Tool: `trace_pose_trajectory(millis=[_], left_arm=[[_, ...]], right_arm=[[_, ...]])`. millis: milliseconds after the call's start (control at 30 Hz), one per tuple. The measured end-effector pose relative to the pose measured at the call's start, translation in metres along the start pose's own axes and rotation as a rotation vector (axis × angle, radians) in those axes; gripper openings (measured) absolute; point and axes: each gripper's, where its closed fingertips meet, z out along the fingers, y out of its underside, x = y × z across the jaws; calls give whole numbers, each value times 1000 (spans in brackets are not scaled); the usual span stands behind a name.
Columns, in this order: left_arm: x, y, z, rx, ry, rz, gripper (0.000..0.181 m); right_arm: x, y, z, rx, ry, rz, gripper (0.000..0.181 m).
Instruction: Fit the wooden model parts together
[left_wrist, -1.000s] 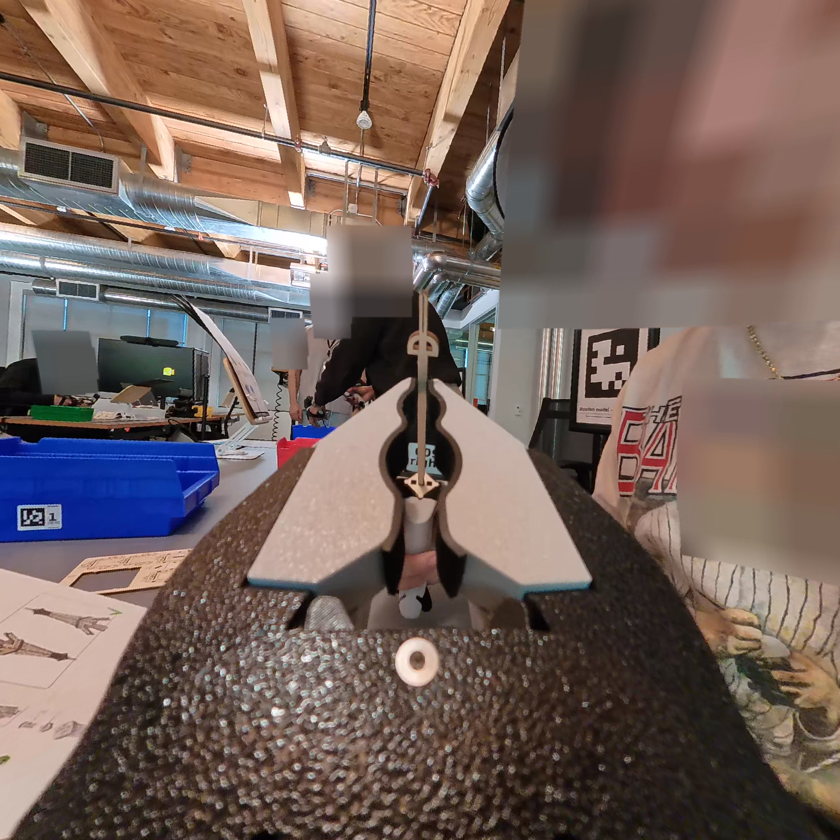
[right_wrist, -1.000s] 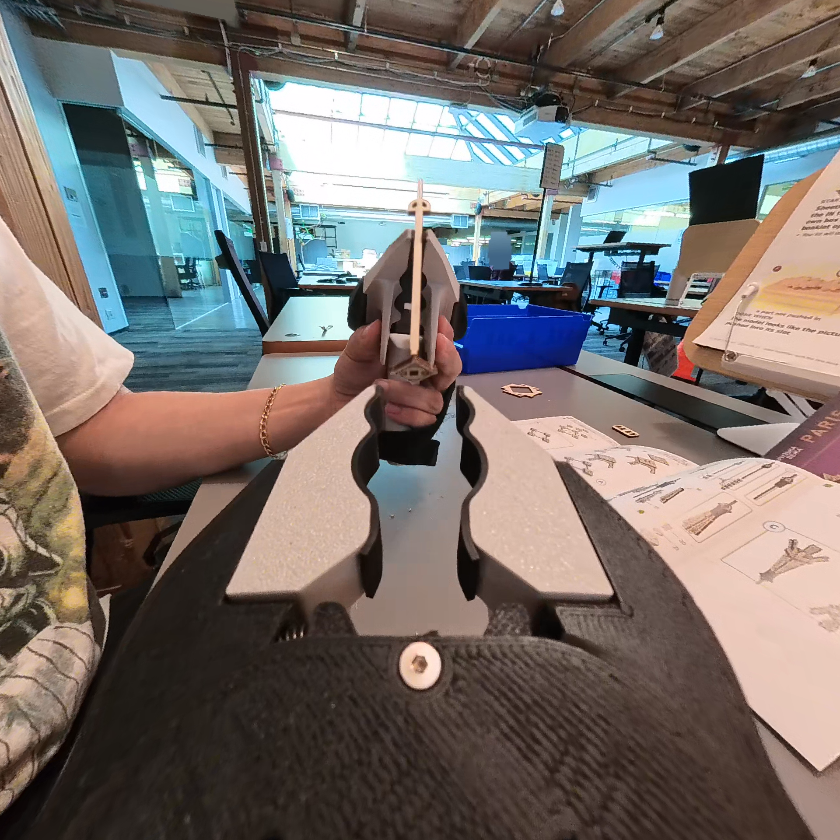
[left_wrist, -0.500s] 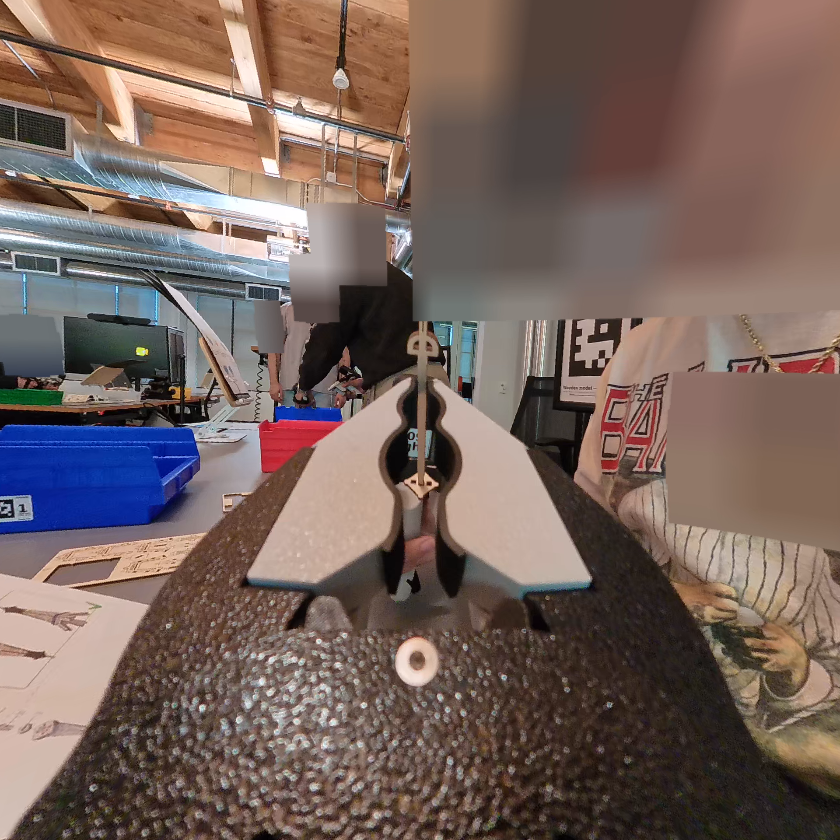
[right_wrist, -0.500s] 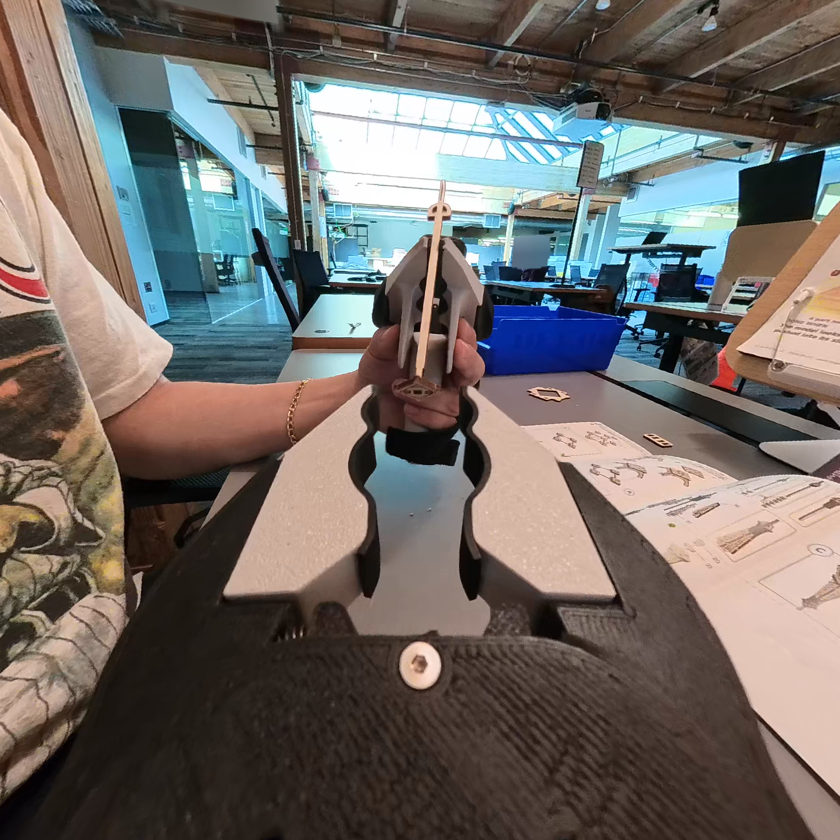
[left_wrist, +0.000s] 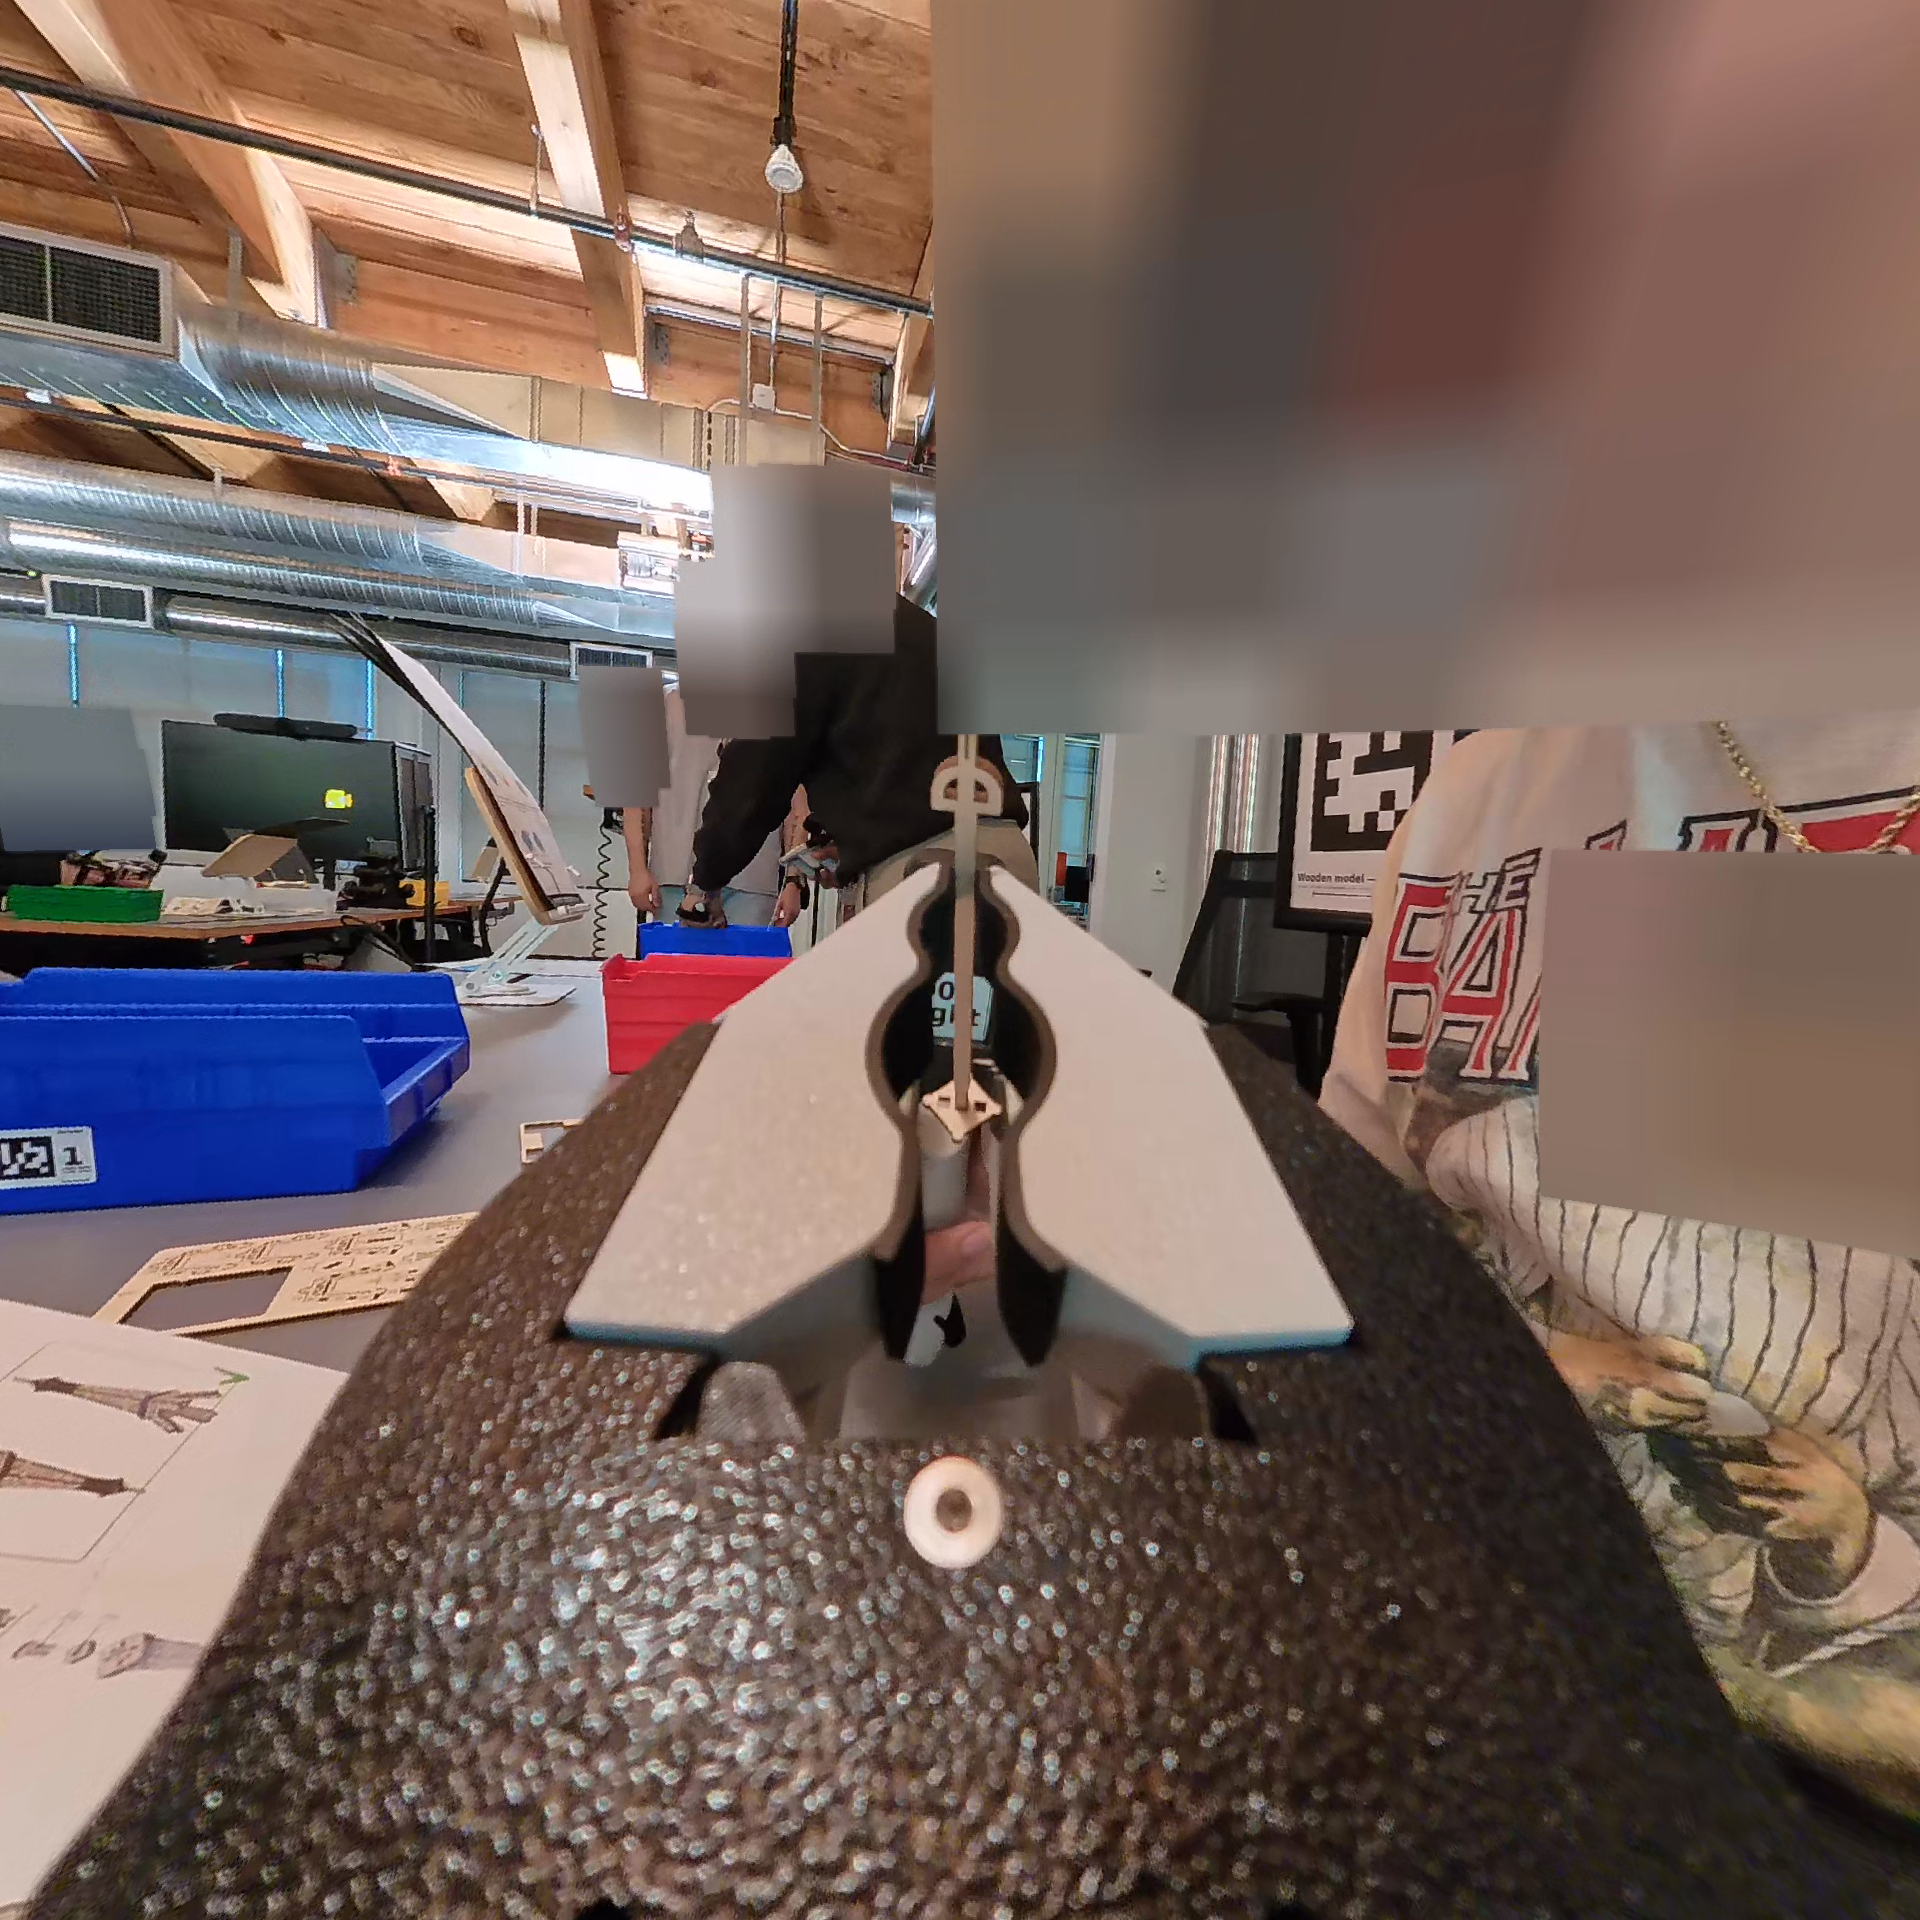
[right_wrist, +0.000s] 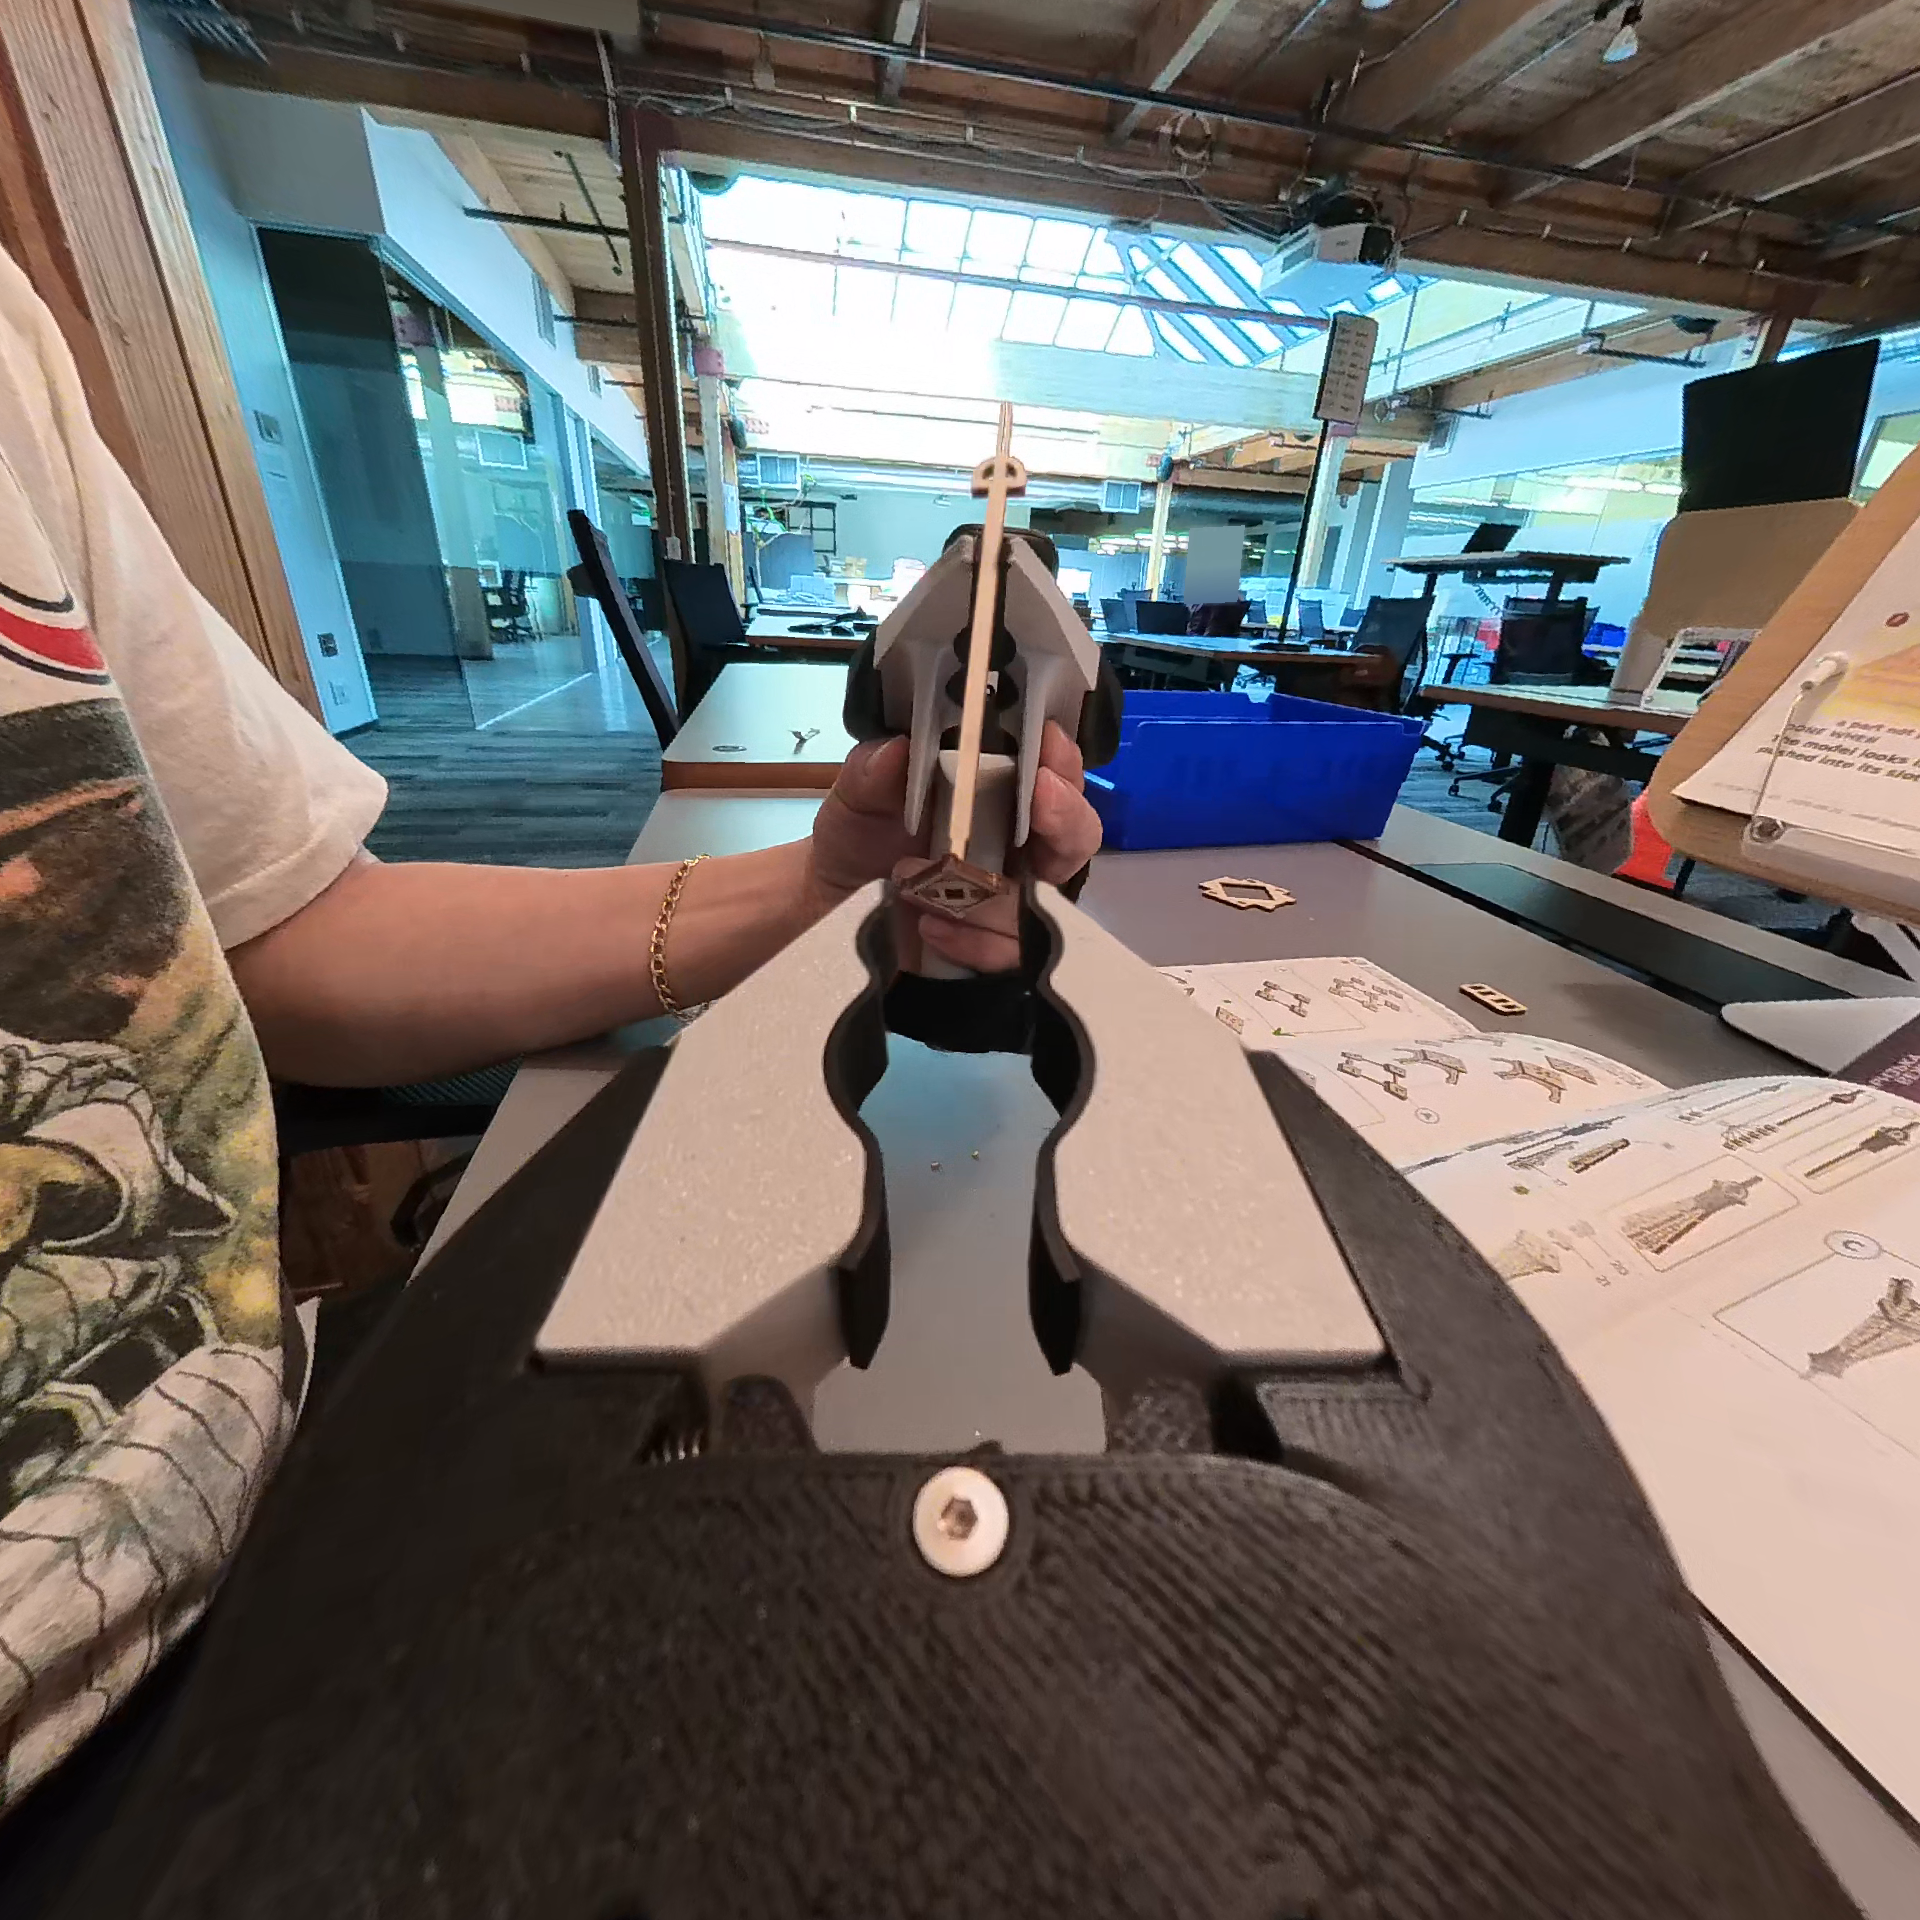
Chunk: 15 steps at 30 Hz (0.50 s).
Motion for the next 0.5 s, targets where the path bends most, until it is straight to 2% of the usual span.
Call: trace_pose_trajectory(millis=[367,500], left_arm=[[-1,-2,2,29,-11,6,1],[-1,-7,2,72,-4,-1,1]], right_arm=[[1,4,7,-24,26,-1,17],[1,-3,8,24,27,22,17]])
